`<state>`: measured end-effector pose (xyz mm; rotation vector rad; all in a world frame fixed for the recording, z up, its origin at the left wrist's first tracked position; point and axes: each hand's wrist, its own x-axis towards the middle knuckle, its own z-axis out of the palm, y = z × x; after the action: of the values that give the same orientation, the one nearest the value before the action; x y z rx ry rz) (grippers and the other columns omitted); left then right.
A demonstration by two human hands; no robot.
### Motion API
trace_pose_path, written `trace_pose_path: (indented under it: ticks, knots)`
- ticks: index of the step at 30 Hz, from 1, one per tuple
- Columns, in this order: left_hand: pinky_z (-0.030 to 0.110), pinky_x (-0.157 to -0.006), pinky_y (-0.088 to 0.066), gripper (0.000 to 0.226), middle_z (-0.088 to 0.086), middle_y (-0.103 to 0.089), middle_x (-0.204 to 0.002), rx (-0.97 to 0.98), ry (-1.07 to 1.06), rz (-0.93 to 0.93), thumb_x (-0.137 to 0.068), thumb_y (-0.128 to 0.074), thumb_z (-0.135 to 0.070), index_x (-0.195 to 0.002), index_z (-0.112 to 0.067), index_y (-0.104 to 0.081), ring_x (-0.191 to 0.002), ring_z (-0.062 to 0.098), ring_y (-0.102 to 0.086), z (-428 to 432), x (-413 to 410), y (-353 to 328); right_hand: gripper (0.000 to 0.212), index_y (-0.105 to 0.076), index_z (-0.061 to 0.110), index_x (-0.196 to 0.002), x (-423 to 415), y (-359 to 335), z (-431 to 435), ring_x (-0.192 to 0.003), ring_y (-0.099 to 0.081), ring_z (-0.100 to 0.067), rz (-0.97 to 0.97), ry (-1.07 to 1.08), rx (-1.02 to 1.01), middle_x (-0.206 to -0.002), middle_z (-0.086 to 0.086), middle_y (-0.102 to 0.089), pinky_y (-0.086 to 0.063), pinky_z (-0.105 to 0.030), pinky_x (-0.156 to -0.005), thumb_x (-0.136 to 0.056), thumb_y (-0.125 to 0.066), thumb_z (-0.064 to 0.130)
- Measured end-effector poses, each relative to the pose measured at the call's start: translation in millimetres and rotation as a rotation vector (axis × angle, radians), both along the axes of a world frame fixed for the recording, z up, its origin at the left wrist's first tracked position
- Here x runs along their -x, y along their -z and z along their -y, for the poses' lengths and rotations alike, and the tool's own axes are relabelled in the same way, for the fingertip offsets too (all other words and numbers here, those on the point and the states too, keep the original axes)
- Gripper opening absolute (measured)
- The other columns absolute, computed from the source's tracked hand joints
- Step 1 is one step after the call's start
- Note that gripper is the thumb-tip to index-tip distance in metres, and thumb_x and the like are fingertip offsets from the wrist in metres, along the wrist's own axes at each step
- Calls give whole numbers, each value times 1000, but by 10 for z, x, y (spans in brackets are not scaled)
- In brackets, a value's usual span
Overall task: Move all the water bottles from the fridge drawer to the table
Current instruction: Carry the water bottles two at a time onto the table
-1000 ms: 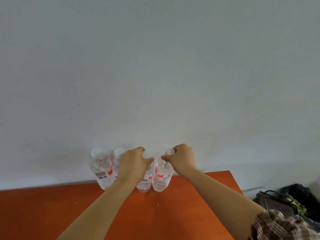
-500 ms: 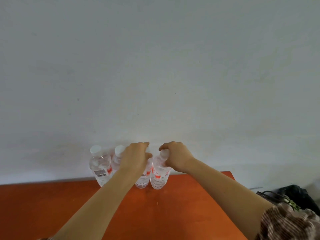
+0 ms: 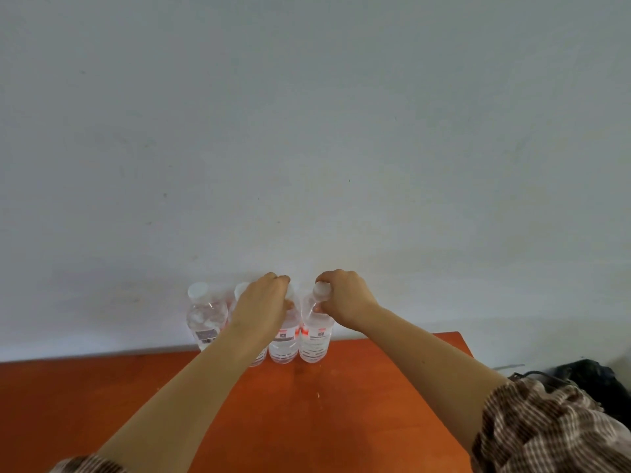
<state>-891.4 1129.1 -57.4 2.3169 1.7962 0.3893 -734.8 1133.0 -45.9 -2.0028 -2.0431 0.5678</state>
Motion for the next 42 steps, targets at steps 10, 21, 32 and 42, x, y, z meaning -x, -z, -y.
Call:
trace_pose_path:
  ticks: [10, 21, 32, 42]
  knots:
    - [32, -106, -37, 48, 6, -42, -147, -56, 10, -36, -95, -52, -8, -141, -14, -42, -137, 22, -36, 200, -76, -101, 71, -37, 17, -145, -179, 94, 233, -125, -52, -25, -184, 75, 66, -142, -7, -51, -46, -37, -101, -83, -71, 22]
    - [37, -103, -39, 37, 5, -53, -134, -85, 86, 94, -92, -50, -22, -128, -13, -56, -128, 25, -42, 1087, -1083, 110, 50, -42, 15, -136, -1105, 16, 1702, -121, -51, -26, 164, 177, -59, -134, -5, -52, -44, -39, -95, -93, -54, 38]
    - [37, -96, -41, 39, 4, -49, -134, 75, 458, 3, -94, -40, -29, -129, -15, -51, -124, 24, -41, 3378, -3022, -4, 59, -36, 21, -142, -2691, -86, 4649, -129, -40, -29, 251, 598, -15, -141, -5, -44, -35, -47, -104, -91, -54, 43]
    - [39, -93, -41, 42, 7, -50, -132, 36, 911, 25, -93, -43, -35, -129, -15, -51, -122, 27, -41, 6377, -4484, -192, 62, -36, 20, -143, -3529, -215, 8039, -131, -38, -29, 306, 1059, 69, -143, -7, -43, -38, -46, -103, -90, -55, 46]
